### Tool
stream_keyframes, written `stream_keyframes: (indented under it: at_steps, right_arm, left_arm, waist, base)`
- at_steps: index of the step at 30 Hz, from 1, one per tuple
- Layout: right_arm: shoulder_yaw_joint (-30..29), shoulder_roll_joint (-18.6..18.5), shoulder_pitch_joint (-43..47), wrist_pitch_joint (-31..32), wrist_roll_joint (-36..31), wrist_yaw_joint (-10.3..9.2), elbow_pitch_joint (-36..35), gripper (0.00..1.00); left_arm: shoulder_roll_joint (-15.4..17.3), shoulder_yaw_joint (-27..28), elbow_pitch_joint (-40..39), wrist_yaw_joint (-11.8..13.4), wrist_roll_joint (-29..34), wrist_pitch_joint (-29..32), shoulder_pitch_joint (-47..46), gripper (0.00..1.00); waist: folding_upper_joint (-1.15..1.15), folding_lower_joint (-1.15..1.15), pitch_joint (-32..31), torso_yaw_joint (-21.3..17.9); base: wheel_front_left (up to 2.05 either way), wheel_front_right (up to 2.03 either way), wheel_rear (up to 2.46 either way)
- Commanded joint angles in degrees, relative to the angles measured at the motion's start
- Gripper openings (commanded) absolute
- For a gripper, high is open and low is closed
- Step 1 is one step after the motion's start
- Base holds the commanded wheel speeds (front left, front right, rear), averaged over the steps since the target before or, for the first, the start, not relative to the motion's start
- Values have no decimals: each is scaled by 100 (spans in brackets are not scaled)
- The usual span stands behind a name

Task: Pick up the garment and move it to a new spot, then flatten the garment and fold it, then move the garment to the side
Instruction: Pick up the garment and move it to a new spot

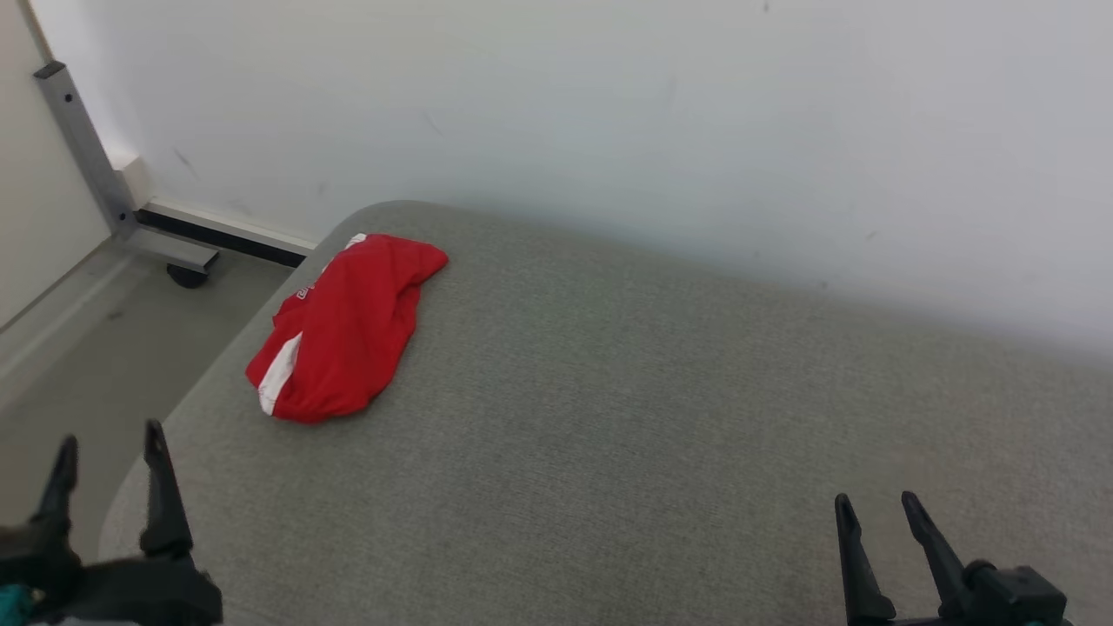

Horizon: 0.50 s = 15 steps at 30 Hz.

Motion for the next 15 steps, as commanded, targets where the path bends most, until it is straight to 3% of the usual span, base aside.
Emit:
stream_keyframes:
  at_steps: [1,9,15]
  right_arm:
    - [-46,4,-110,76,-114,-16,-136,100]
    - [-259,-94,-440,234,-275,-16,-563,100]
    - [-335,-186,-711,264,-269,-16,-741,100]
  left_arm:
    - [36,138,95,-59,-133,-106,-405,100]
    - [225,572,862,-333,-521,-228,-1865,100]
    - [393,678,1603,-578,-687,-242,-2789,100]
  waist:
    - [-1,0,445,-594]
    - [-1,0,1306,-1468]
    - [-1,0,1844,-1856]
  base:
    - [0,0,0]
    - [0,0,0]
    - [0,0,0]
